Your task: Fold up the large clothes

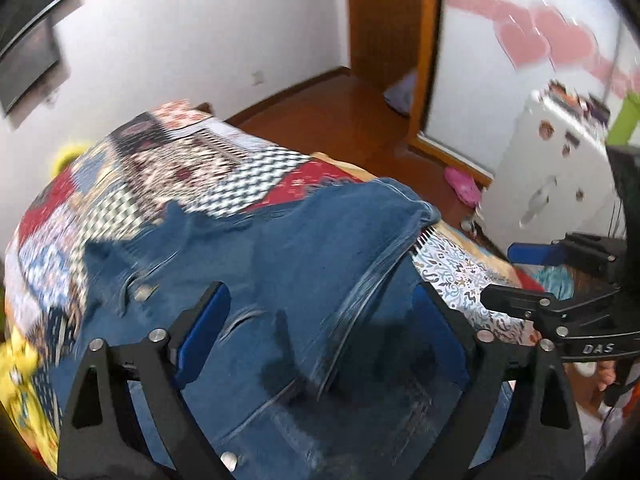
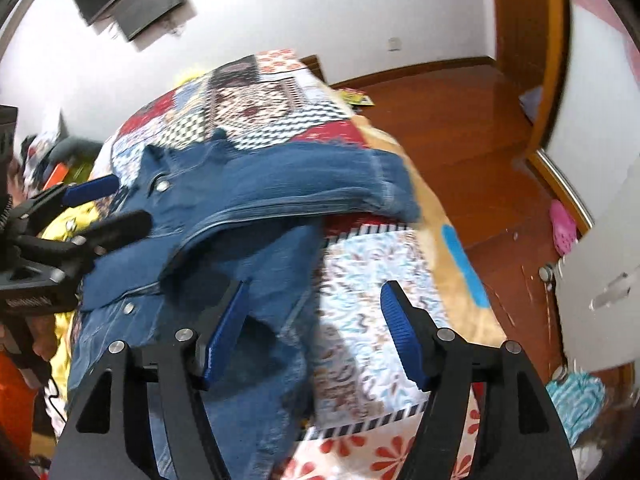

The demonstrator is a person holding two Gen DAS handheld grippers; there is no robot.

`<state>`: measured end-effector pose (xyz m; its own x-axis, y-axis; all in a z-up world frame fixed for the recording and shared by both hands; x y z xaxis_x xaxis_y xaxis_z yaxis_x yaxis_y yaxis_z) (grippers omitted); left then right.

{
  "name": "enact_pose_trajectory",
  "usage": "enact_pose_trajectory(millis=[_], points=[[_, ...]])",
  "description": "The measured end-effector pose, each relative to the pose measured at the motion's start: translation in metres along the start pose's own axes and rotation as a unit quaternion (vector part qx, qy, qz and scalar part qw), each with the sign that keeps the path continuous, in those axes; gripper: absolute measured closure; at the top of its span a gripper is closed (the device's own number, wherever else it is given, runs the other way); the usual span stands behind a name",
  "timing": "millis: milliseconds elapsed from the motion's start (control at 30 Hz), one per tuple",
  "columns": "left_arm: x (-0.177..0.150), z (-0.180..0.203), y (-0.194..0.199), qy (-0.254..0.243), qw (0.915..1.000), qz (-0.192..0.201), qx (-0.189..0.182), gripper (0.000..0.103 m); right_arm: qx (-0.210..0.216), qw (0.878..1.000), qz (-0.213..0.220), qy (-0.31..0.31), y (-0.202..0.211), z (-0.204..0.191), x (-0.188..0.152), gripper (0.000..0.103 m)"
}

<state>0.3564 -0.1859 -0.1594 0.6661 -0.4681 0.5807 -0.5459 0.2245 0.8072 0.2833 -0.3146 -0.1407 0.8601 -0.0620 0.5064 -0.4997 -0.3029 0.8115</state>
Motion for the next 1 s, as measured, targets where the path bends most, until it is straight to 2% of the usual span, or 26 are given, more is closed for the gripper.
enact_pose_trajectory(millis=[133, 233, 267, 367, 433, 533, 700, 800, 1000], points=[[0.007, 0.021, -0.039, -0.049, 0.9983, -0.032, 0.009, 0.031, 0.0, 1.0, -0.012, -0.025, -0.015, 0.015, 0.0, 0.038], [0.006, 0.027, -0.065, -0.064, 0.9963, -0.056, 0.009, 0.044, 0.008, 0.999, -0.024, -0.037, -0.031, 0.017, 0.0, 0.038], [0.006, 0.028, -0.072, -0.065, 0.9959, -0.063, 0.002, 0.053, 0.012, 0.999, -0.027, -0.039, -0.031, 0.02, -0.002, 0.038], [0.007, 0.02, -0.079, -0.043, 0.9966, -0.068, -0.016, 0.07, 0.022, 0.998, -0.037, -0.042, -0.042, 0.019, -0.004, 0.038], [0.011, 0.008, -0.071, -0.011, 0.9976, -0.055, -0.039, 0.078, 0.024, 0.998, -0.048, -0.042, -0.051, 0.018, -0.006, 0.038], [0.018, -0.003, -0.051, 0.015, 0.9982, -0.022, -0.054, 0.091, 0.019, 0.998, -0.055, -0.027, -0.059, 0.015, -0.01, 0.037], [0.027, -0.032, -0.001, 0.056, 0.9968, 0.038, -0.043, 0.094, -0.001, 0.998, -0.057, 0.007, -0.059, 0.009, -0.013, 0.034], [0.019, -0.058, 0.025, 0.08, 0.9946, 0.063, -0.017, 0.095, -0.007, 0.998, -0.059, 0.02, -0.058, 0.006, -0.015, 0.033], [-0.043, -0.098, 0.042, 0.12, 0.9911, 0.045, 0.036, 0.094, 0.003, 0.998, -0.065, 0.01, -0.056, 0.008, -0.015, 0.033]])
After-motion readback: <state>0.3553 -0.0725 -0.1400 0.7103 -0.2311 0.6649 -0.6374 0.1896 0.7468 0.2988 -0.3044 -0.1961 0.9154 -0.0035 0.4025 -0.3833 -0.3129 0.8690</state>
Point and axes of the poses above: each gripper's, at about its wrist camera, not at the fingertips, and y roughly against the way its jaws point, z to its right, x to its top, the point moved 1 cm from there along -y, roughly the way its jaws point, and after that the axes turned 1 degree about x, right-handed, at the moved point
